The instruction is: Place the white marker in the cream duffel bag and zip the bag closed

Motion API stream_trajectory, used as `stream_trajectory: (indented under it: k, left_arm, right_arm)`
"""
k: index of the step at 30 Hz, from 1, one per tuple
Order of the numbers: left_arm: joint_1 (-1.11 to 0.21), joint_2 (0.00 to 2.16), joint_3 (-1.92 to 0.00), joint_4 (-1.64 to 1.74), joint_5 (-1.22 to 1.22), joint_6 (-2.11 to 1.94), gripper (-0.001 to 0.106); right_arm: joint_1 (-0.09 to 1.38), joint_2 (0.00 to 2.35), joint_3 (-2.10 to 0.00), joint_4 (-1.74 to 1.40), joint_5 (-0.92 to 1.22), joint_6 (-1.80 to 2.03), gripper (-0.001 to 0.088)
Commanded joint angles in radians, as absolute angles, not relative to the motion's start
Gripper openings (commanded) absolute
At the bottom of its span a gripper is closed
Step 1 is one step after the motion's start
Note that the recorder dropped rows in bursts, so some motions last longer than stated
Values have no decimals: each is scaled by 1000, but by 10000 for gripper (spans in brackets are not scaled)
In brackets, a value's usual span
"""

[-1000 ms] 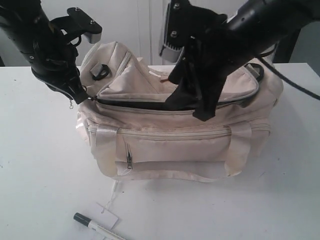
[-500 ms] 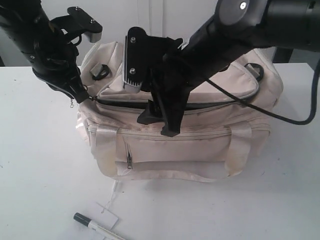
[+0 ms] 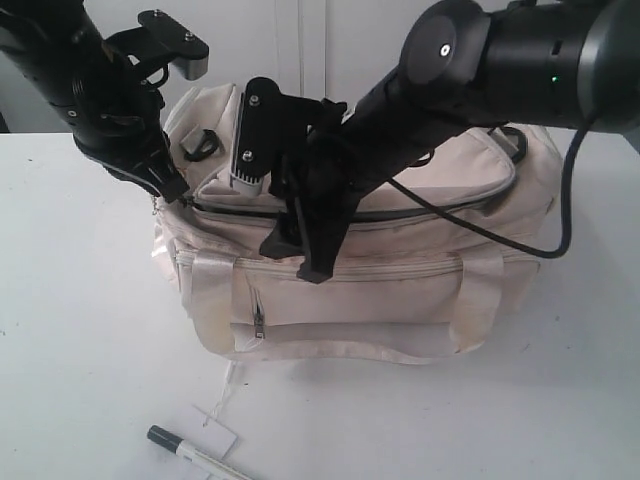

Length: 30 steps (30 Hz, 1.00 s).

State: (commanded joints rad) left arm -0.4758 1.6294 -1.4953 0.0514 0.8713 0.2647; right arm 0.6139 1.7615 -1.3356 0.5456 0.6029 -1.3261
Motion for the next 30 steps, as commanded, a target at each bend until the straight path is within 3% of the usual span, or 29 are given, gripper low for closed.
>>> stream_trajectory:
  k: [3, 9, 15, 22, 30]
  left_arm:
    - [-476, 1629, -1495, 49, 871, 265, 0]
    - [-476, 1629, -1495, 47, 871, 265, 0]
    - [-476, 1629, -1495, 45, 871, 265, 0]
    - [-476, 1629, -1495, 45, 871, 265, 0]
    - [-476, 1629, -1495, 47, 846, 269, 0]
  right_arm:
    - [617, 1770, -1336, 550, 568, -1326, 599]
    - [617, 1786, -1336, 550, 584, -1321, 435]
    - [617, 1801, -1336, 550, 610, -1321, 378]
    - [617, 1794, -1336, 550, 610, -1279, 16]
    - [617, 1751, -1336, 550, 617, -1277, 0]
